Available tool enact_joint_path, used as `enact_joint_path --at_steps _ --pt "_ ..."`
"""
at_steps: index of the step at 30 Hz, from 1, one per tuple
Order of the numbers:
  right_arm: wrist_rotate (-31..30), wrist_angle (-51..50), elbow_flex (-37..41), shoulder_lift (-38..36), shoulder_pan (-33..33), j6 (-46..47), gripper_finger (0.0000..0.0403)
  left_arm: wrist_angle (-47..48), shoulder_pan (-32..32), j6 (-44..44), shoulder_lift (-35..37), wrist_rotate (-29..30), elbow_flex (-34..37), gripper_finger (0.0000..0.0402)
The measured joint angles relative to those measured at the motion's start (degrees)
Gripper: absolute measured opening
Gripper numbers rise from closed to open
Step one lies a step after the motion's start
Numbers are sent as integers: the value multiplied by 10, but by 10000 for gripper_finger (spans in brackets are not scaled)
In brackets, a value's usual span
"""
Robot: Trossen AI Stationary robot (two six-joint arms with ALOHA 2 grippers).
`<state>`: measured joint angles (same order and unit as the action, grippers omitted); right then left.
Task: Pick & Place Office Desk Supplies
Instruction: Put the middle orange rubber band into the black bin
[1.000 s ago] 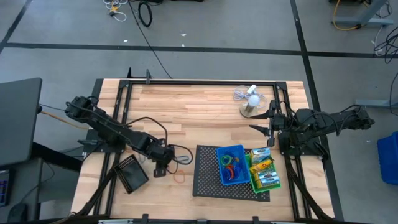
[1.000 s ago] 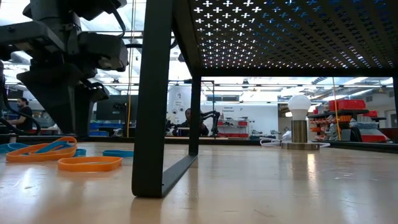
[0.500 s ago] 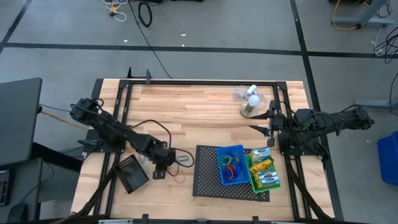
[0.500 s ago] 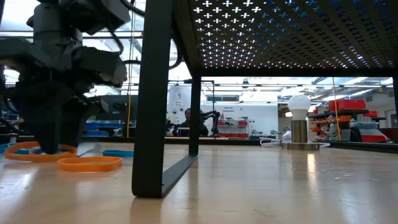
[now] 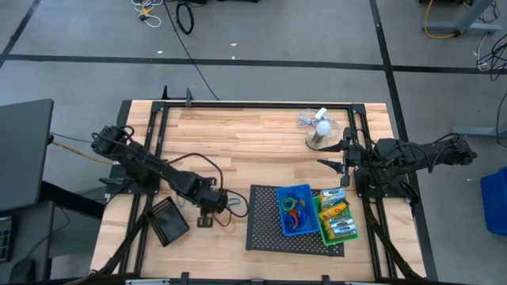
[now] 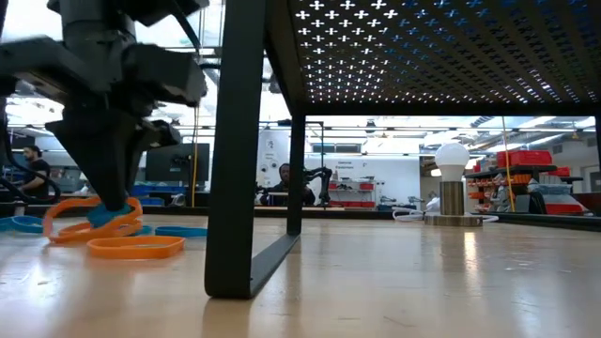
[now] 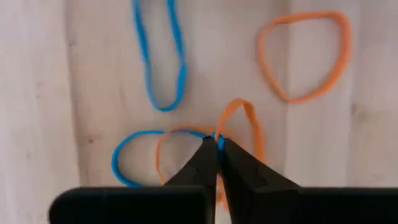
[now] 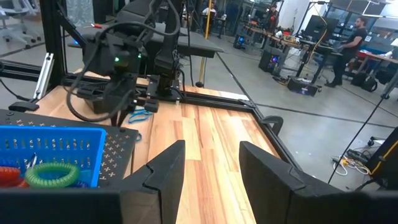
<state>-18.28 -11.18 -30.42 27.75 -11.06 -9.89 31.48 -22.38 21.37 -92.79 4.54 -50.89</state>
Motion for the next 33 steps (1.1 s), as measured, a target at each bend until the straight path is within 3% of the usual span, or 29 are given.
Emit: enact_joint_path --at_steps 9,24,33 --pt "0 -1 0 0 0 0 160 41 -40 47 14 32 -6 6" --pt "0 2 0 0 0 0 160 160 -123 146 78 153 -89 6" --pt "0 4 0 0 0 -1 160 237 -140 186 79 160 -93 6"
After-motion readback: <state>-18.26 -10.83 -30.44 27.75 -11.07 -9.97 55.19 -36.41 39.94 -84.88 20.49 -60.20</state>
